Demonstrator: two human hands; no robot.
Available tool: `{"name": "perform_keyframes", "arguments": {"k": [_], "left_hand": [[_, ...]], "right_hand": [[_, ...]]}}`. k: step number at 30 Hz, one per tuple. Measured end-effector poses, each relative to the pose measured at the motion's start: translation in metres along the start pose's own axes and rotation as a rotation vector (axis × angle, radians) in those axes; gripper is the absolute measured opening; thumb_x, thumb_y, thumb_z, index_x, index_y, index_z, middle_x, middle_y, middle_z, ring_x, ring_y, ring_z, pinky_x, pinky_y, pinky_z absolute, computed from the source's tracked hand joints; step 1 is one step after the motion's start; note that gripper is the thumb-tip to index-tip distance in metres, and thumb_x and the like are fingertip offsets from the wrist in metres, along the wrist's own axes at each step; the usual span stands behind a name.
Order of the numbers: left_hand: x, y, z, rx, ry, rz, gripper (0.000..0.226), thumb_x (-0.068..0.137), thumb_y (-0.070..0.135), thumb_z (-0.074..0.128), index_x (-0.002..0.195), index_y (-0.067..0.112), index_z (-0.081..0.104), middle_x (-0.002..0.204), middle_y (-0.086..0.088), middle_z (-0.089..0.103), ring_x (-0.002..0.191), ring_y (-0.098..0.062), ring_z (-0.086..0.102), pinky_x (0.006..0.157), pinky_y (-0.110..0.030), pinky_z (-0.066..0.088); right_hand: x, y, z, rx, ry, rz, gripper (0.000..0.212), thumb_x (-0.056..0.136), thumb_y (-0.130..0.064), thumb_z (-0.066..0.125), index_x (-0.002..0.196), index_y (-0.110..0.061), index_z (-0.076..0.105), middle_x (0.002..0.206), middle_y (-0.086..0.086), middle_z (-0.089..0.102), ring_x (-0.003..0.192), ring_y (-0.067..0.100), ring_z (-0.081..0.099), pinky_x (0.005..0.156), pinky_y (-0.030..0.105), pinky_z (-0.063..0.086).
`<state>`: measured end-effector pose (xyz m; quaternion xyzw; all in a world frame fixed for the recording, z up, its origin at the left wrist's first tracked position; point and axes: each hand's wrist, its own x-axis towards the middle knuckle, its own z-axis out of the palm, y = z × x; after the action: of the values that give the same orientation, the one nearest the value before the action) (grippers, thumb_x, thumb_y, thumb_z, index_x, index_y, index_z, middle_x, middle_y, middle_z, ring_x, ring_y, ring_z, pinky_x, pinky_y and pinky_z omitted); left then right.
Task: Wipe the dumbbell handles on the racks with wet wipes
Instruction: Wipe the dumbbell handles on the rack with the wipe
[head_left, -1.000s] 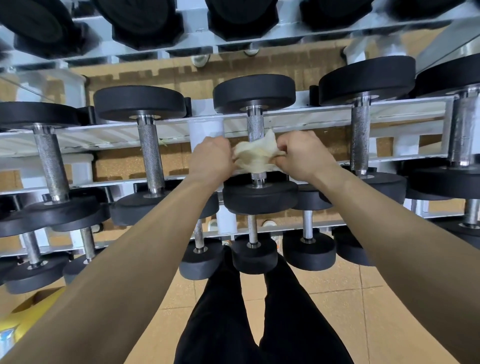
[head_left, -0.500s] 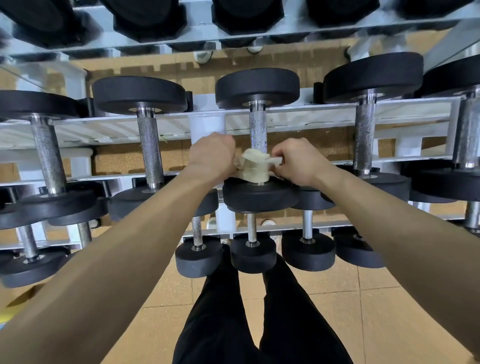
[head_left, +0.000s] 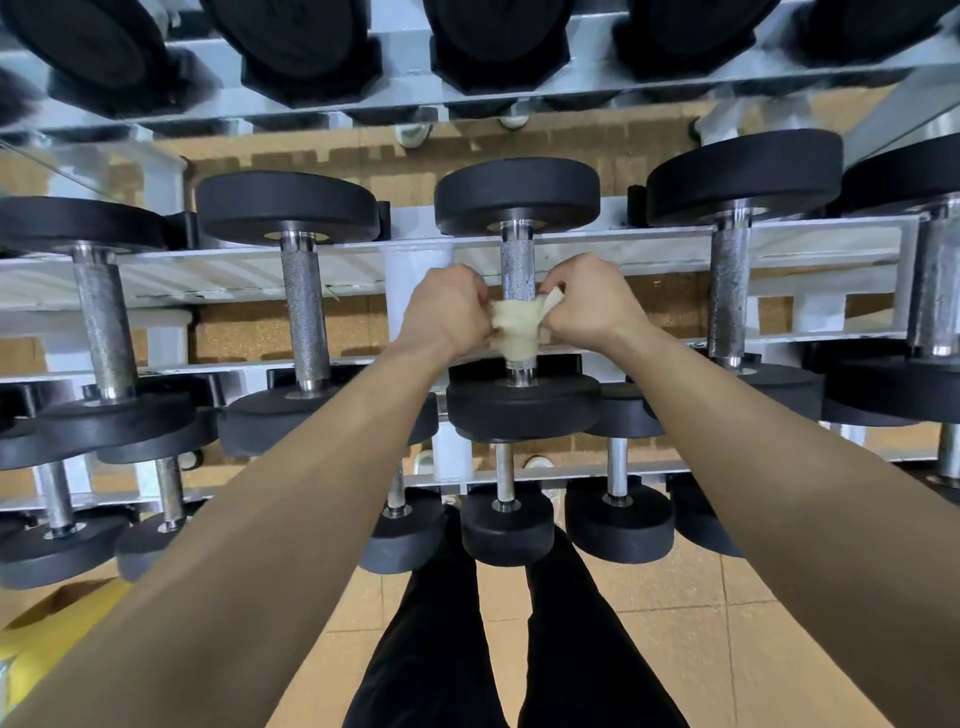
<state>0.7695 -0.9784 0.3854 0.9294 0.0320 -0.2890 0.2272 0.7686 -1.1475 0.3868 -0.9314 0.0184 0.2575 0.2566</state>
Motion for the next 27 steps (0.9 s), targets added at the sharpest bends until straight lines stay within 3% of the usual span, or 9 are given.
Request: {"name": "perform_keyframes", "arguments": {"k": [4,9,12,15,18,21,23,25,27], "left_hand": [[0.0,0.006,0.007,-0.049,0.163,-0.068,0.017,0.084,0.004,0.061,0.086,0.021,0.064,0.097,-0.008,0.066,0.09,-0.03,0.062,0.076,-0.032,0.051],[-0.014,-0.008,-0.003,-0.181,0.125,-0.083,0.01,0.08,0.015,0.073,0.073,0.013,0.066,0.068,0.002,0.06,0.07,-0.018,0.056,0.062,-0.025,0.041],[-0.009,-0.012,-0.002,-0.067,0.154,-0.118,0.013,0.084,0.018,0.069,0.073,0.013,0.065,0.073,-0.003,0.061,0.076,-0.024,0.061,0.063,-0.026,0.041],[-0.003,-0.002,-0.001,0.026,0.166,-0.14,0.01,0.086,0.018,0.064,0.089,0.009,0.066,0.097,-0.013,0.066,0.092,-0.036,0.064,0.071,-0.034,0.05],[-0.017,-0.002,-0.012,-0.067,0.175,-0.148,0.018,0.084,0.033,0.066,0.083,0.015,0.062,0.091,-0.007,0.065,0.088,-0.031,0.062,0.073,-0.033,0.051],[-0.053,-0.014,-0.028,-0.293,0.236,-0.095,0.023,0.082,0.037,0.068,0.071,0.022,0.055,0.072,0.002,0.062,0.074,-0.025,0.058,0.063,-0.031,0.045],[-0.078,-0.019,-0.035,-0.589,0.21,-0.093,0.025,0.08,0.031,0.072,0.068,0.021,0.053,0.071,0.003,0.059,0.078,-0.029,0.061,0.068,-0.031,0.051],[-0.1,-0.016,-0.04,-0.868,0.182,-0.095,0.023,0.079,0.021,0.073,0.068,0.022,0.052,0.079,0.001,0.06,0.096,-0.035,0.067,0.084,-0.04,0.058],[-0.12,-0.002,-0.042,-1.149,0.152,-0.082,0.027,0.086,0.002,0.067,0.076,0.02,0.05,0.088,-0.005,0.059,0.1,-0.038,0.068,0.077,-0.036,0.06]], "right_hand": [[-0.005,0.004,-0.004,0.071,0.025,0.064,0.023,0.076,-0.002,0.067,0.056,-0.005,0.055,0.056,0.005,0.048,0.06,0.02,0.047,0.046,0.022,0.034],[0.003,0.01,0.011,0.095,0.015,0.173,0.021,0.066,-0.007,0.068,0.064,-0.016,0.05,0.078,0.012,0.063,0.076,0.029,0.065,0.055,0.021,0.037],[-0.005,0.007,0.005,0.13,0.051,0.176,0.006,0.071,-0.008,0.067,0.068,-0.009,0.062,0.082,0.013,0.068,0.081,0.027,0.066,0.057,0.024,0.041],[-0.029,0.002,-0.013,0.169,0.103,0.108,0.012,0.084,-0.013,0.072,0.076,-0.003,0.075,0.081,0.01,0.071,0.077,0.019,0.064,0.058,0.027,0.045],[-0.057,0.002,-0.03,0.29,0.101,0.143,0.019,0.086,-0.016,0.074,0.084,0.003,0.074,0.078,0.009,0.068,0.071,0.017,0.06,0.06,0.026,0.044],[-0.084,0.001,-0.037,0.663,-0.012,0.234,0.017,0.087,-0.014,0.074,0.093,0.001,0.071,0.069,0.005,0.06,0.064,0.015,0.054,0.059,0.027,0.043],[-0.102,-0.003,-0.038,0.961,-0.083,0.277,0.016,0.083,-0.012,0.071,0.099,-0.008,0.069,0.07,-0.001,0.063,0.071,0.016,0.059,0.061,0.025,0.047],[-0.119,-0.006,-0.038,1.197,-0.105,0.249,0.029,0.078,-0.016,0.062,0.106,-0.014,0.066,0.084,-0.004,0.071,0.088,0.017,0.069,0.076,0.027,0.052],[-0.137,-0.011,-0.039,1.385,-0.106,0.204,0.04,0.083,-0.011,0.051,0.121,-0.013,0.063,0.11,0.001,0.074,0.11,0.02,0.069,0.093,0.034,0.049]]}}
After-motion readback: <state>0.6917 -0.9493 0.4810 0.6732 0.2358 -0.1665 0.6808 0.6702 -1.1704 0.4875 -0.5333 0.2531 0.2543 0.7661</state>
